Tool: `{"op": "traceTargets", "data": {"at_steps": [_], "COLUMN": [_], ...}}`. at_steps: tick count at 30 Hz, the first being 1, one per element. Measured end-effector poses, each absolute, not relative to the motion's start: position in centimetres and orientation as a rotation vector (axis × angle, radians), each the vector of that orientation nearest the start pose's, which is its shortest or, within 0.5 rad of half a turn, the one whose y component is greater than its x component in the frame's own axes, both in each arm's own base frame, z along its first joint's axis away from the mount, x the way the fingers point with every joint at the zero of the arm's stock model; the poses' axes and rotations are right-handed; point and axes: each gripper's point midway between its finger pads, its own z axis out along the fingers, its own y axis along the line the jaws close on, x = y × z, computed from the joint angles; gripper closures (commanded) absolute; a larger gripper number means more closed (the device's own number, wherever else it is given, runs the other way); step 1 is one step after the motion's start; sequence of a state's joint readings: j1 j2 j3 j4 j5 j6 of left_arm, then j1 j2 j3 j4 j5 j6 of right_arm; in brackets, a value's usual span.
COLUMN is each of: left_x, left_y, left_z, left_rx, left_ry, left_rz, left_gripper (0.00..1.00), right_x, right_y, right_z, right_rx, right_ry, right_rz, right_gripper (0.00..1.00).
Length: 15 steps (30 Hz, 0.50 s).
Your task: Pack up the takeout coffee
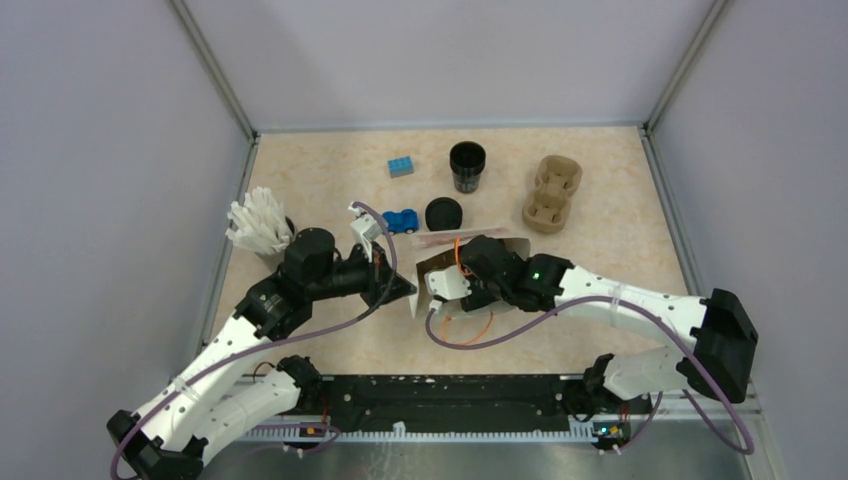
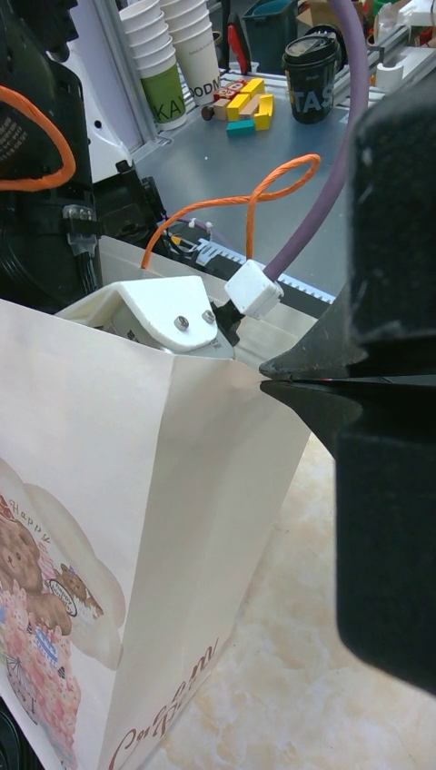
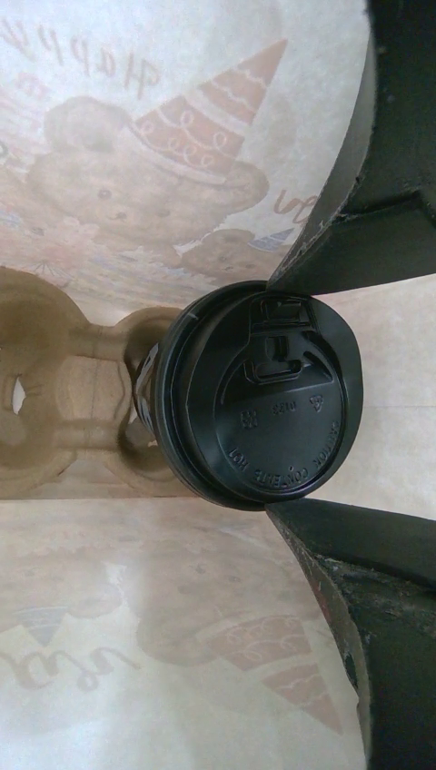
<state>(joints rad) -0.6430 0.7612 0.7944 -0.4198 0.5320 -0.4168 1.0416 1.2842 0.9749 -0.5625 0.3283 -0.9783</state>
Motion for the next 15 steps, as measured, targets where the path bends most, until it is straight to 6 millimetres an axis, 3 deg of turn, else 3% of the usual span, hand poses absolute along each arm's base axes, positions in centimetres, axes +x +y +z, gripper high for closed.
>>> {"op": "traceTargets", "data": {"at_steps": [15], "left_x": [14.47], "left_y": [-23.83], "left_z": [24.60], "left_rx": [0.612], "left_ry": [2.023], "left_rz": [-1.191], "left_gripper": [1.00], "right_x": [24.40], "right_y": [23.54], "right_z": [15.38], "right_rx": [-1.980], "right_ry": [1.410], "right_rz": [-0.384], "right_gripper": [0.39]}}
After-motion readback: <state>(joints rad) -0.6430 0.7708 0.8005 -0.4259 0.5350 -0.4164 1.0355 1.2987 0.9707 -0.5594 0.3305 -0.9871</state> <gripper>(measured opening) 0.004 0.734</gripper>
